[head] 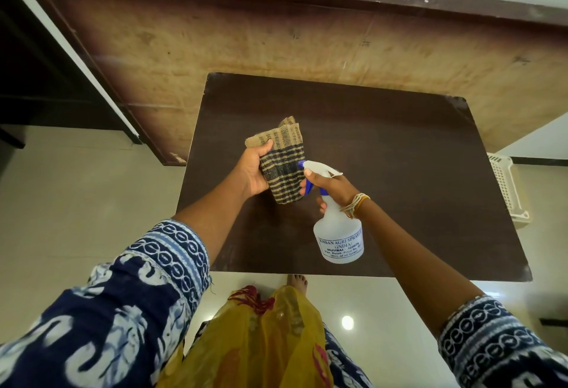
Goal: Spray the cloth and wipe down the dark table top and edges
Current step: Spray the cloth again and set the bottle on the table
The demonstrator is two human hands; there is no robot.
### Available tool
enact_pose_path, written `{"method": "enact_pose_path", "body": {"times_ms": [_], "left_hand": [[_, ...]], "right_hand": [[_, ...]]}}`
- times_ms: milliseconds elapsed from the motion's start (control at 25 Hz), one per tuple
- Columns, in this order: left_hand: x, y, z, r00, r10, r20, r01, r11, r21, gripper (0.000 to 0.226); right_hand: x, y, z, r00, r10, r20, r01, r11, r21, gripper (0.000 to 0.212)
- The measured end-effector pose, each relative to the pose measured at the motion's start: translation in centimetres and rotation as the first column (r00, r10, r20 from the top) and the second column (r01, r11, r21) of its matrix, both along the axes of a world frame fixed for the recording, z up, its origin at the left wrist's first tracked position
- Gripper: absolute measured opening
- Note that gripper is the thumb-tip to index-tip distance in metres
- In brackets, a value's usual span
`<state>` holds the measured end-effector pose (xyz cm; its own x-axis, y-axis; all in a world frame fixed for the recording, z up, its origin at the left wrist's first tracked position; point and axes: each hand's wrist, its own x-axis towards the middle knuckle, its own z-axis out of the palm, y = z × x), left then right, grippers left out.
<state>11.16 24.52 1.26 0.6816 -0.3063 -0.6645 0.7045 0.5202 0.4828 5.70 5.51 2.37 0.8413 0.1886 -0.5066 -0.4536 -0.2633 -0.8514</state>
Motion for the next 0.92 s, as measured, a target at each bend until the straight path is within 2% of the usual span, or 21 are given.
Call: {"method": "enact_pose_path", "body": {"times_ms": [240,360,600,760,920], "left_hand": [[0.4,-0.3,0.1,1.0,0.029,-0.01,-0.029,1.0,0.005,0.029],[0.7,-0.5,-0.2,0.999,0.037,-0.022,-0.036,0.999,0.009,0.028],[1.0,-0.5,-0.8,0.998,0.046,-0.052,-0.044,0.998,0.049,0.024],[1.1,-0.2,-0.9,0.998,0.048,-0.05,-0.045,0.997,0.064,0.023],[0.9,-0.1,-0.7,0.998,0.039,-0.053,-0.035,0.997,0.068,0.023]], "right_hand": [[0.8,-0.6,-0.8,0.993,-0.101,0.059,0.101,0.995,0.004,0.028],[1.7,-1.1,-0.9,0.982,-0.152,0.116,0.156,0.988,-0.024,0.038],[4.1,-2.2,-1.6,0.885,-0.382,0.266,0.388,0.921,0.033,0.032],[5.5,-2.4,-1.7,0.828,-0.498,0.257,0.498,0.864,0.068,0.025],[4.9,-3.2,-2.5,0.811,-0.545,0.213,0.542,0.837,0.076,0.031]]}}
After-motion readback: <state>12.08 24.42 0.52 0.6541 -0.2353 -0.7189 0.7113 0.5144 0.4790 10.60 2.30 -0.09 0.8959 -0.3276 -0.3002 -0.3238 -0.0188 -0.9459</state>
